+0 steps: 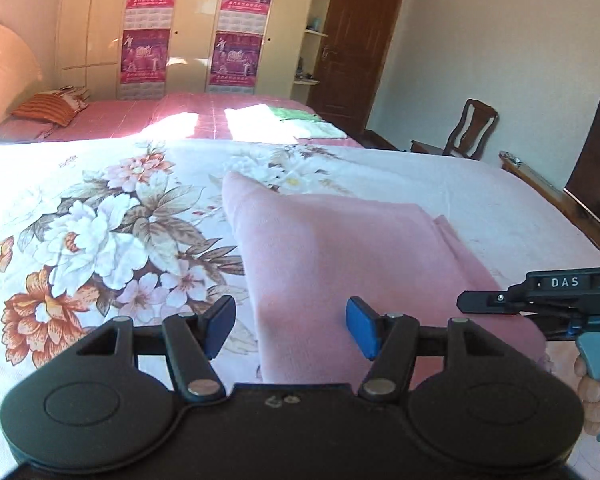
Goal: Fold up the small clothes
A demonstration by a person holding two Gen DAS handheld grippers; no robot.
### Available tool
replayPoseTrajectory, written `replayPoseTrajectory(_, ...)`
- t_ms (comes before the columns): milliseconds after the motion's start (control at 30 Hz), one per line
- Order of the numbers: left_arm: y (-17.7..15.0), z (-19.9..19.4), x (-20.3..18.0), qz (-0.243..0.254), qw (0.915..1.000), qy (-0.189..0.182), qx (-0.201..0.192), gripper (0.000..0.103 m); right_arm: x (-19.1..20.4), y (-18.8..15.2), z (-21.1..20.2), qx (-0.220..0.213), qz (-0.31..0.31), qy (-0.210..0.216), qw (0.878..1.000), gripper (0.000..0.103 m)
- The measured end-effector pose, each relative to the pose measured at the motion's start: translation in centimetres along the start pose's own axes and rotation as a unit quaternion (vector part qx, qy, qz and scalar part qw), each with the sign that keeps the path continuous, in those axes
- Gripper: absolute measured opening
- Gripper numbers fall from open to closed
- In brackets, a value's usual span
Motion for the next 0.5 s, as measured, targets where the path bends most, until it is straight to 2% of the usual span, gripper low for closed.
replayPoseTrajectory(100,-0.4,-0.2,0.7,-0.006,1.0000,0.000,-0.001,0.061,0.9,0.0,0.2,0.005,-0.022,-0.001,1.000,0.047)
replayPoseTrajectory(133,-0.4,0.0,0.5,-0.004,1.0000,0.000,-0.001,0.061,1.4,-0.1,0.3,0.005,-0.044,-0.009,0.999,0.035)
replayPoseTrajectory(167,-0.4,0.1,0.4,-0.004,1.0000,0.000,-0.001,0.061,1.5,-0.1,0.5,0.008,-0.057,-0.018,0.998,0.019)
replayPoseTrajectory(200,-0.7,0.0,0.5,-0.006,1.0000,-0.001,0.000,0.061,1.5,-0.1,0.4,0.008,-0.058,-0.019,0.998,0.013)
replayPoseTrajectory(300,-0.7,-0.4,0.2,-0.002,1.0000,-0.003,-0.008,0.061,2.0,-0.1,-0.1,-0.004,-0.071,-0.014,0.997,0.013)
replayPoseTrajectory(433,-0.4,-1.1,-0.3,0.001,0.9998,-0.015,-0.016,0.061,3.2,1.0,-2.9,-0.055,-0.125,-0.039,0.990,0.013)
replayPoseTrajectory(500,-0.5,-1.4,-0.8,0.002,0.9996,-0.024,-0.015,0.062,3.1,1.0,-4.1,-0.062,-0.134,-0.053,0.988,0.013)
Point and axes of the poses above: each gripper's, at about its wrist camera, not at the fingertips, and z roughly the way its jaws point, x to its left, y to its top, the point moved 3 cm from there along z, roughly the way its jaws point, and after that the axes turned 6 degrees about -z, right-handed, at the moved point
